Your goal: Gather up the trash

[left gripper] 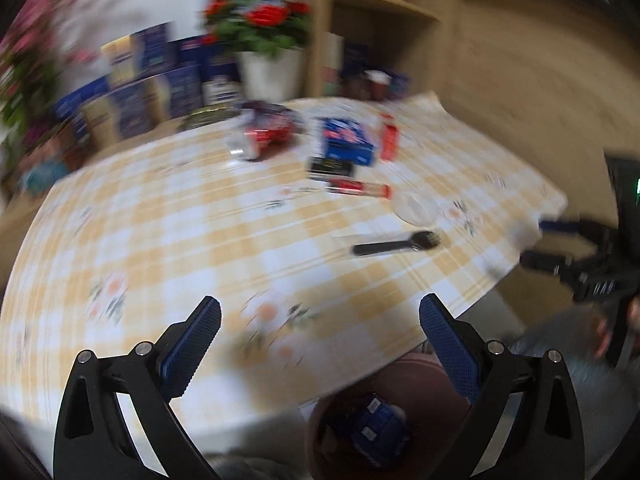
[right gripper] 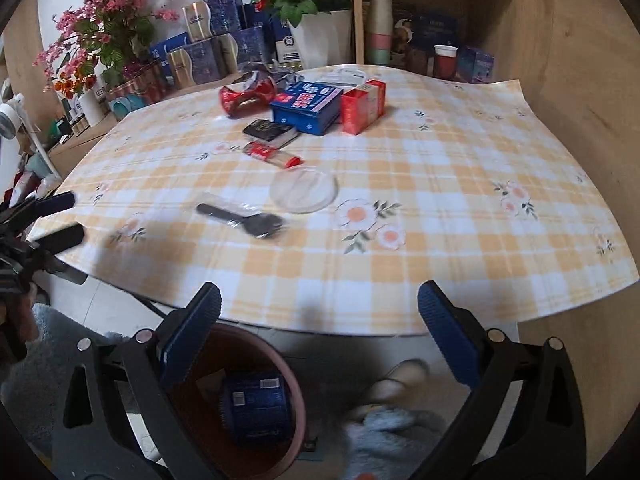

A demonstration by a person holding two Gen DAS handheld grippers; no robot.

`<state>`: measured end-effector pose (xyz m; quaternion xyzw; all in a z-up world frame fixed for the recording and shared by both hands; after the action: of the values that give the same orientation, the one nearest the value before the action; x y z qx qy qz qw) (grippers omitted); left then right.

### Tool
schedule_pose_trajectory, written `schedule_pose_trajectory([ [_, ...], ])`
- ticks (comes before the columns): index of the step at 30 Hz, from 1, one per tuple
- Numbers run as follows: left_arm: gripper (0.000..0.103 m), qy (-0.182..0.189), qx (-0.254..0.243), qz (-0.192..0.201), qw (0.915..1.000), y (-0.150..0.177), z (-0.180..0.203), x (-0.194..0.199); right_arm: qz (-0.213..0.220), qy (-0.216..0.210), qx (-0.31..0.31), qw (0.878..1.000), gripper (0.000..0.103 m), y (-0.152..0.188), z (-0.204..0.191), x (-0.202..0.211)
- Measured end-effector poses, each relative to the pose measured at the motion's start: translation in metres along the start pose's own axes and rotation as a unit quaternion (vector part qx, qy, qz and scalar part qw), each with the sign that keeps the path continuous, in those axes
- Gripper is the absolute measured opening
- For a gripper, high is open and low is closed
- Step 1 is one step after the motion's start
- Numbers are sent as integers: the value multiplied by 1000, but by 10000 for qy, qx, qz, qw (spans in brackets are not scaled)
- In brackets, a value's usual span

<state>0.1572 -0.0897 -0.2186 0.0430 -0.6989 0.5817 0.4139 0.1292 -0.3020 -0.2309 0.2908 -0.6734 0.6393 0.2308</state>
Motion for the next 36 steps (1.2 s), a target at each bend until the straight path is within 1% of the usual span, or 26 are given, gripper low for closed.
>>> schedule_pose_trajectory([
  [2,95,214,-561,-156,9981,-7,19,-25,-52,-5,17,10000,97,-2,7,-5],
  [3,90,247,-702,-188,9970,-9,24,-32,-76,-3,27,10000,97,-3,9,-7],
  [4,88,328,-922,-261,9949,-12,31,-44,-111,8,45,9999,97,-4,13,-11],
  [9,80,782,-1367,-506,9862,-25,53,-87,-162,-12,47,9999,97,-9,25,-20],
  [11,78,867,-1658,-657,9801,-25,59,-103,-174,-27,14,9998,97,-12,31,-23],
  [12,73,827,-1805,-745,9773,-26,61,-110,-172,-26,5,9998,97,-13,33,-23],
  [13,70,772,-2038,-854,9722,-24,62,-118,-171,-32,-9,9998,97,-14,34,-24],
  [14,66,814,-2168,-930,9684,-22,63,-122,-171,-45,-25,9998,97,-16,36,-25],
  [15,65,891,-2245,-996,9653,-21,64,-126,-169,-56,-34,9998,97,-17,37,-25],
  [17,65,1155,-2313,-1104,9597,-18,65,-130,-172,-88,-40,9998,97,-18,38,-28],
  [19,65,1376,-2293,-1147,9567,-18,67,-132,-185,-116,-42,9998,97,-18,39,-30],
  [22,66,1575,-2121,-1242,9564,-20,66,-139,-220,-138,-67,9996,97,-19,39,-35],
  [27,65,1659,-2023,-1179,9579,-20,67,-139,-268,-191,-104,9994,97,-20,36,-42],
  [29,65,1719,-2110,-1200,9547,-18,68,-136,-289,-201,-83,9993,97,-21,33,-44],
  [31,59,1782,-2184,-1223,9516,-17,68,-133,-309,-205,-69,9993,97,-21,32,-46],
  [32,52,1805,-2207,-1229,9506,-17,68,-132,-319,-209,-65,9993,97,-22,32,-47],
  [33,43,1817,-2225,-1229,9499,-17,67,-131,-323,-219,-66,9992,97,-23,31,-47],
  [34,37,1841,-2239,-1238,9490,-16,66,-128,-321,-229,-70,9992,97,-23,30,-48],
  [35,23,1865,-2215,-1258,9488,-16,65,-127,-314,-249,-78,9992,97,-24,29,-49],
  [36,18,1912,-2151,-1298,9488,-15,63,-125,-310,-265,-85,9991,97,-25,29,-50],
])
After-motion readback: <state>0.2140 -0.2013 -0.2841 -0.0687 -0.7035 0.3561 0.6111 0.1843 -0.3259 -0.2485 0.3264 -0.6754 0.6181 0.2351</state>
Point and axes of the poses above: each gripper's, at about its wrist camera, not at the fingertips, and x roughly against the way its jaws point, z to its right, y to its underside, the point moved 8 cm from there along -x, roughly the way its jaws point, and after that the axes turned 5 degrees about z, right-handed, at the moved point
